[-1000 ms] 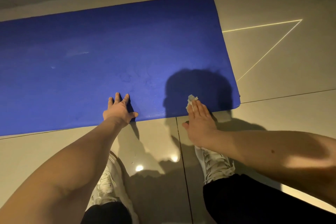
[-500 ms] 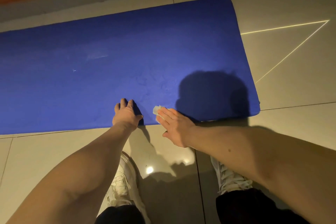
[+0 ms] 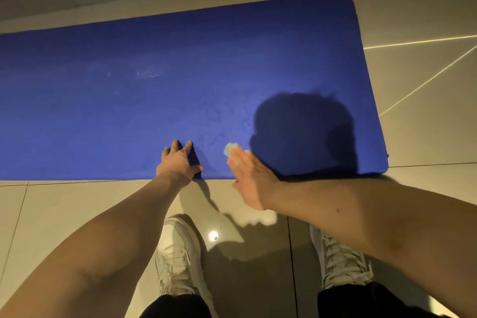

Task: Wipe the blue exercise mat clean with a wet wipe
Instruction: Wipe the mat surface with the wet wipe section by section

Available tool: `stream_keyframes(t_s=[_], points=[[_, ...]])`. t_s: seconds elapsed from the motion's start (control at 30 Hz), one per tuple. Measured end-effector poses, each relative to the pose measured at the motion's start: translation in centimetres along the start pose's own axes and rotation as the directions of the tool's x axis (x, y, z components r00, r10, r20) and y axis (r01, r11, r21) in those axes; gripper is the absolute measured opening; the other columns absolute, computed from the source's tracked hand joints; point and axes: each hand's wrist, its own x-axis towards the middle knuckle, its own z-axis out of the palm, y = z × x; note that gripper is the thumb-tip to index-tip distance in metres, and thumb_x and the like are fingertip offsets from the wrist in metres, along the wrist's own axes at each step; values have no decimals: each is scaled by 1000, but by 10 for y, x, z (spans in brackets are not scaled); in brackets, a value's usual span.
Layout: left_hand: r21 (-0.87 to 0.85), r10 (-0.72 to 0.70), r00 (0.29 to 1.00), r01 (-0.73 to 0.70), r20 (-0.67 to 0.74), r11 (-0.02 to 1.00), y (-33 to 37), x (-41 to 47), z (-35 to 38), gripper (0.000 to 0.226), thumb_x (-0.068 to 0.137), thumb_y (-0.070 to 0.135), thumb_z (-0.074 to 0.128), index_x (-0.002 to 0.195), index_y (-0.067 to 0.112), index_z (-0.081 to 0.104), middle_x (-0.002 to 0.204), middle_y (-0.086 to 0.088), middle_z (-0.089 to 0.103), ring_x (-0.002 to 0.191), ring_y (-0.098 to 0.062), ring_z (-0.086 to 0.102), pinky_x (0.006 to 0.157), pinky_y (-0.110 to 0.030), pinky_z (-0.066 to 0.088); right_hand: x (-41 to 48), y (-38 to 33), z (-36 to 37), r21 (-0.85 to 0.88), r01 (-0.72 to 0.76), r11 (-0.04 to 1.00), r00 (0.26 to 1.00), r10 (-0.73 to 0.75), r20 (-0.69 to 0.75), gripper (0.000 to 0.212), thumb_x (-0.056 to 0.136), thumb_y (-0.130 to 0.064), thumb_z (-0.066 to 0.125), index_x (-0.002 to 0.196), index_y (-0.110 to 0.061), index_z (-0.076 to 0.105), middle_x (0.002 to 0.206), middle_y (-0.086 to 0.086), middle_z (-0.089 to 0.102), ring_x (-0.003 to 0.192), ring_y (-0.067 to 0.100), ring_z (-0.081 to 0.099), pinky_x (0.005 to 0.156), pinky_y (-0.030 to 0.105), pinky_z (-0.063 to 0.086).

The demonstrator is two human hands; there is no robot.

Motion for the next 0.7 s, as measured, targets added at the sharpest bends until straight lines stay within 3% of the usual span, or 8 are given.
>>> stream_keyframes(t_s=[0.1,0.2,0.27,0.37,0.43,0.53,0.63,0.7], points=[[22,-5,1000,5,-8,1000,3,-3,-1,85,93,51,63,159,38,11,166,6,4,151,-28,6,100,-47,49,8,-17,9,-308,166,937,980,-122,157,66,110,-38,25,162,-8,-3,168,11,-21,153,28,-27,126,43,-12],[33,-25,999,26,-21,999,6,-7,-2,84,92,51,64,159,39,13,165,7,5,150,-27,8,91,-45,51,13,-5,0,-343,192,919,981,-169,97,65,110,-41,29,163,-11,5,170,7,-14,156,26,-19,126,40,-9],[34,-22,999,24,-41,999,7,-7,-1,83,92,53,64,158,41,15,164,8,7,149,-26,9,88,-43,51,16,18,-16,-310,100,945,995,-103,8,66,108,-38,37,163,-11,11,171,3,-12,157,24,-11,127,37,-3],[32,-21,999,23,-49,999,5,-9,-1,82,91,54,64,157,43,17,163,10,9,146,-24,12,83,-39,49,24,67,-50,-428,-193,883,981,158,-117,70,109,-44,22,162,-7,-5,168,6,-22,156,24,-18,127,42,-4],[43,-25,999,26,-45,999,6,-10,-2,83,91,55,64,157,44,16,163,10,8,145,-24,12,79,-37,46,28,88,-69,-388,-323,864,946,287,-149,70,109,-45,20,162,-5,-5,168,9,-20,156,26,-17,127,43,-4],[51,-23,999,25,-35,998,7,-9,-5,84,91,55,64,157,43,15,162,9,7,144,-25,12,77,-35,45,35,77,-63,-267,-392,881,918,355,-176,70,109,-42,24,161,-2,0,169,16,-15,156,31,-16,127,44,-6],[60,-32,999,33,-24,998,8,-10,-6,84,91,55,63,157,43,13,163,9,5,145,-25,11,79,-36,48,36,36,-38,-175,-257,950,961,233,-151,70,108,-36,34,161,-1,3,169,16,-9,157,34,-7,127,42,-1],[66,-35,999,36,-17,997,8,-10,-6,84,91,56,63,157,44,12,163,9,4,145,-25,10,77,-36,48,34,10,-30,-129,-67,989,992,52,-118,67,102,-26,51,157,-7,19,166,9,13,146,28,26,119,30,18]])
